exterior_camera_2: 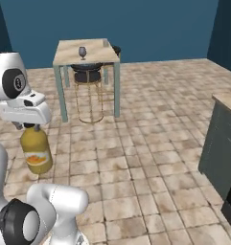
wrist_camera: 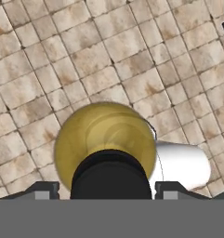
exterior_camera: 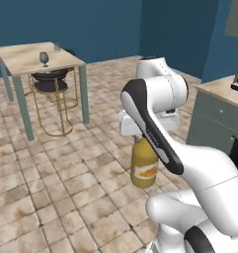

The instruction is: There is a wine glass and glass cup on the dining counter. Place the wine bottle next to the wine glass and the juice bottle next to the glass cup.

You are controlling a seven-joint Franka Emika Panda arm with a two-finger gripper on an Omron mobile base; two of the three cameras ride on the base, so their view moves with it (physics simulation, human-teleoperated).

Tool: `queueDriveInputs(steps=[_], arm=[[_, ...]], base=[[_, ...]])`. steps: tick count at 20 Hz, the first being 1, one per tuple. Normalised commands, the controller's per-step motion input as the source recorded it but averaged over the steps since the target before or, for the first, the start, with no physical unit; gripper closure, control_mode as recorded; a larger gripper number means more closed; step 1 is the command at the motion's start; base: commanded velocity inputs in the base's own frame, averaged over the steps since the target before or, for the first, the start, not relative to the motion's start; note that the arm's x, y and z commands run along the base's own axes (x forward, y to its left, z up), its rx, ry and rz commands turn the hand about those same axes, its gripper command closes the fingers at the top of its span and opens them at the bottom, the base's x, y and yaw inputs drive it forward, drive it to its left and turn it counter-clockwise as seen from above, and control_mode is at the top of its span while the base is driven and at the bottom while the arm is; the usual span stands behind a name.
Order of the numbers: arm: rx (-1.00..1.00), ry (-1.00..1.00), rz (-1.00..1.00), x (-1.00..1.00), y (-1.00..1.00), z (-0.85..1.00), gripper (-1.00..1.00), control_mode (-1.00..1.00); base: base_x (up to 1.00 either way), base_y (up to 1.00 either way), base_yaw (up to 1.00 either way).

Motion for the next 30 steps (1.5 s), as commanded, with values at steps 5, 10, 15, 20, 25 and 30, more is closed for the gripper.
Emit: queueDriveInputs(steps=[5,10,15,20,25,30], arm=[[0.00,0.00,0.00,0.00,0.00,0.00,1.00,1.00],[0.00,0.00,0.00,0.00,0.00,0.00,1.00,1.00],[0.00,0.00,0.00,0.00,0.00,0.00,1.00,1.00],[0.00,0.00,0.00,0.00,0.00,0.00,1.00,1.00],[0.00,0.00,0.00,0.00,0.00,0.00,1.00,1.00],[0.00,0.00,0.00,0.00,0.00,0.00,1.00,1.00]], base=[[0.80,-0.14,0.24],[0.81,-0.16,0.20],[0.82,-0.22,0.11],[0.84,-0.27,0.01],[0.82,-0.32,0.00],[0.83,-0.33,0.01]])
